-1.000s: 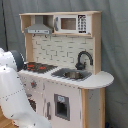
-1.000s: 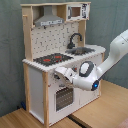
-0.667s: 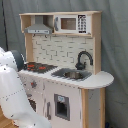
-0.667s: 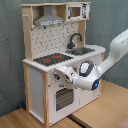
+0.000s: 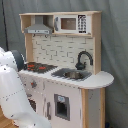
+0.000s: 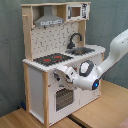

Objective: Play with the kitchen

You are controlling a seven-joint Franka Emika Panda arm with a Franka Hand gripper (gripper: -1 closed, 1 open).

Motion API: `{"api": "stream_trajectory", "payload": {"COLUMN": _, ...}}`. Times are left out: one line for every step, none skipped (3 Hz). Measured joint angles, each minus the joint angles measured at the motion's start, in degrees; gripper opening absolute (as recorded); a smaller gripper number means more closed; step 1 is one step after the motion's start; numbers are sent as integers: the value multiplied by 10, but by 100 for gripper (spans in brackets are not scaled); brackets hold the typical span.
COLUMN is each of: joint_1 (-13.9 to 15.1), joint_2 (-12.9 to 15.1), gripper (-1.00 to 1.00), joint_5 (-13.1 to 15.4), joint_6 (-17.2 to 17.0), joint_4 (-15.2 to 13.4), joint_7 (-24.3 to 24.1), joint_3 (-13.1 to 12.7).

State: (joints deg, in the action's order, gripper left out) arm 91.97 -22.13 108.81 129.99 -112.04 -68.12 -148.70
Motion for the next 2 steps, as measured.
{"api": "stream_trajectory", "payload": {"joint_1": -22, "joint_2": 17, "gripper": 100, "joint_5": 6, "joint_6": -38, "joint_4": -39, "joint_7": 16, "joint_3": -4}}
{"api": "stream_trajectory", "payload": {"joint_1": -33, "joint_2": 50, "gripper": 100, "joint_5": 6, "joint_6": -66, "joint_4": -60, "joint_7": 48, "joint_3": -4}}
